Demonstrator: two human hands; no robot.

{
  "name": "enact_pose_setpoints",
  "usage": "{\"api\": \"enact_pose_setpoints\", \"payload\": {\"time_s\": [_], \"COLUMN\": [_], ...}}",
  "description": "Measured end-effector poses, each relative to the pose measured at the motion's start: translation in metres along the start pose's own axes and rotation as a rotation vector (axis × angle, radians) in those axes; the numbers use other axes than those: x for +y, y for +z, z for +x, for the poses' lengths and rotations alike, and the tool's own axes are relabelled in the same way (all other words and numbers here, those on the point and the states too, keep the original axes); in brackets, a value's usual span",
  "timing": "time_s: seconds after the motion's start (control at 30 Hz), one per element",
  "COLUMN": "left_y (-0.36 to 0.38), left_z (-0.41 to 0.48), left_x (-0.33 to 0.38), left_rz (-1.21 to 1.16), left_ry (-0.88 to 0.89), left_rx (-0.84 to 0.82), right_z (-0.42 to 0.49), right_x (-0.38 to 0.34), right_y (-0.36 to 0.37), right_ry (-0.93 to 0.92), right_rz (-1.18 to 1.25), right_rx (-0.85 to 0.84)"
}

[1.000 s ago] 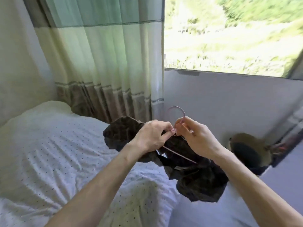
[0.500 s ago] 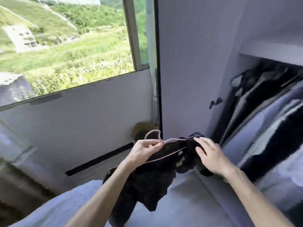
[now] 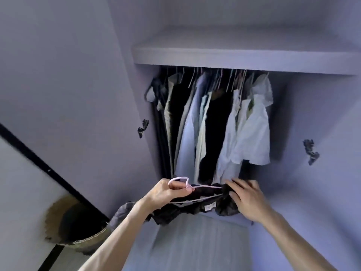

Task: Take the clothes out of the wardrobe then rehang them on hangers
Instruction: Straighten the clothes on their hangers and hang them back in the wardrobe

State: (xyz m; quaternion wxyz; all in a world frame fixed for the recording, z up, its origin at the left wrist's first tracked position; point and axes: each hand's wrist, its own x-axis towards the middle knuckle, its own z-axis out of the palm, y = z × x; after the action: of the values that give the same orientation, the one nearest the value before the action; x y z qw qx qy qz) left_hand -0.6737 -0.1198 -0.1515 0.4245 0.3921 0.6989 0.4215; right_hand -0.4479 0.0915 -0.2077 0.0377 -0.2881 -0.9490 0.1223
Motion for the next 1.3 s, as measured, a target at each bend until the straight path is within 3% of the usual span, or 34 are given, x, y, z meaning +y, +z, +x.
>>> {"api": "enact_pose_setpoints", "payload": {"time_s": [0.1,0.27,0.4,0.5,0.67,0.83,1.1,1.3], "left_y": [0.014,0.056,0.1,0.134,0.17,0.155,0.071,0.025], "left_z": [0.035,0.089,0.111,0.12,0.128,0.139,0.177,0.229], "left_x": [0.005,0.01,0.016,0.018,0.029,0.06,0.143,0.228], "left_rz": [0.053,0.226,0.308,0.435,0.757,0.911,1.054,1.089], "left_ry": [0.046,0.049,0.018,0.026,0.023,0.158,0.364,0.734], "left_rx": [-0.061,-0.005,-0.132,-0.238,-0.506,-0.425,-0.049,0.486], "right_z": [-0.026,-0.073,-0.107,-0.131,-0.143,-0.129,-0.061,0.03], "right_x": [0.022,0.035,0.039,0.039,0.041,0.05,0.084,0.137], "right_y": [-0.005,-0.024,-0.025,-0.015,0.006,0.008,-0.047,-0.105], "right_ry": [0.035,0.234,0.371,0.443,0.652,0.761,0.857,0.786], "right_rz": [0.03,0.398,0.698,1.003,1.235,1.271,1.159,1.039], "right_rx": [-0.1,-0.441,-0.693,-0.723,-0.564,-0.398,0.024,0.203]}}
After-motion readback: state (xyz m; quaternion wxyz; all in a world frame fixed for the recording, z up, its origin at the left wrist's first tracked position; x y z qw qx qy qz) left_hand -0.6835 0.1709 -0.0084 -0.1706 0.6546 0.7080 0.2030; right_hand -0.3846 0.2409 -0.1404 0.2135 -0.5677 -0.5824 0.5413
